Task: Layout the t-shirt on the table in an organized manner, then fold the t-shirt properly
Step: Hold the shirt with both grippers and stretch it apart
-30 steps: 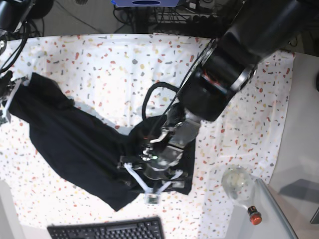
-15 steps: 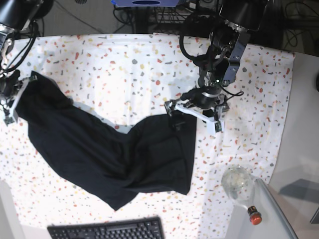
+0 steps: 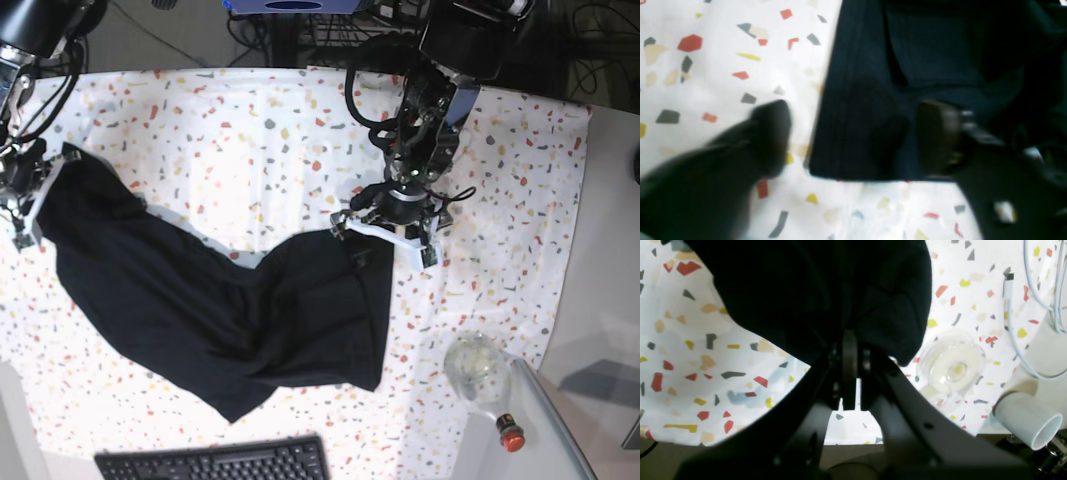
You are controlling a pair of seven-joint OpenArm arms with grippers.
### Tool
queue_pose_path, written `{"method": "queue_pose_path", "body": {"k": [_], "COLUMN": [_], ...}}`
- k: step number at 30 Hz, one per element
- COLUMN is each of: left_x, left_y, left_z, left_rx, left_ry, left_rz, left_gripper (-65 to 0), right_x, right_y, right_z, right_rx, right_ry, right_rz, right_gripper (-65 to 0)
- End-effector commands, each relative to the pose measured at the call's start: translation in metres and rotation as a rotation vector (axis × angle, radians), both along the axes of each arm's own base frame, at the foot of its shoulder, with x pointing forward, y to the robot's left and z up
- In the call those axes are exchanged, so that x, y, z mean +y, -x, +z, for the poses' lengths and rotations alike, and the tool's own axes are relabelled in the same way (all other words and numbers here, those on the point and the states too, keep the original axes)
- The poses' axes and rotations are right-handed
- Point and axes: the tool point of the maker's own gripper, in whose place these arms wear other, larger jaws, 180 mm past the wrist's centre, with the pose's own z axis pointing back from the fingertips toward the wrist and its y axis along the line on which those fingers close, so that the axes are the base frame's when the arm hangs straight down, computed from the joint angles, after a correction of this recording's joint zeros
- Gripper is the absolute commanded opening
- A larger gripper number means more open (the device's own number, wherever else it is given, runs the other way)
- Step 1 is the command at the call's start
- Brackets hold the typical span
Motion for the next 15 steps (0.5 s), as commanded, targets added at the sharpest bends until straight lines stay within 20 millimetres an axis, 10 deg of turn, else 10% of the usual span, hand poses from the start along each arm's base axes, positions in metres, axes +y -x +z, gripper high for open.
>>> {"method": "queue_pose_path", "body": {"k": [1,5,15], "left_x": [-0.018,-0.015,0.011], "left_y": [0.008,0.012,0.021], "left_z": [-0.007,-0.01,0.014], "left_rx": [0.057,0.063,0.051], "left_ry": [0.064,0.065,0.02], "left_rz": [-0.027,-0.017,-0.072], "left_gripper": [-25.7,-62.9,-65.0], "right_x": [-0.007,-0.007,-0.014], "right_y": [-0.009,-0.012,-0.084], "right_z": [0.011,0.012,0.016], "right_rx": [-0.038,-0.045,-0.077], "right_ry": [0.022,0.018,-0.072], "right_rz": [0.001,0.0,-0.034], "right_gripper": [-65.0,-65.0,-65.0]}}
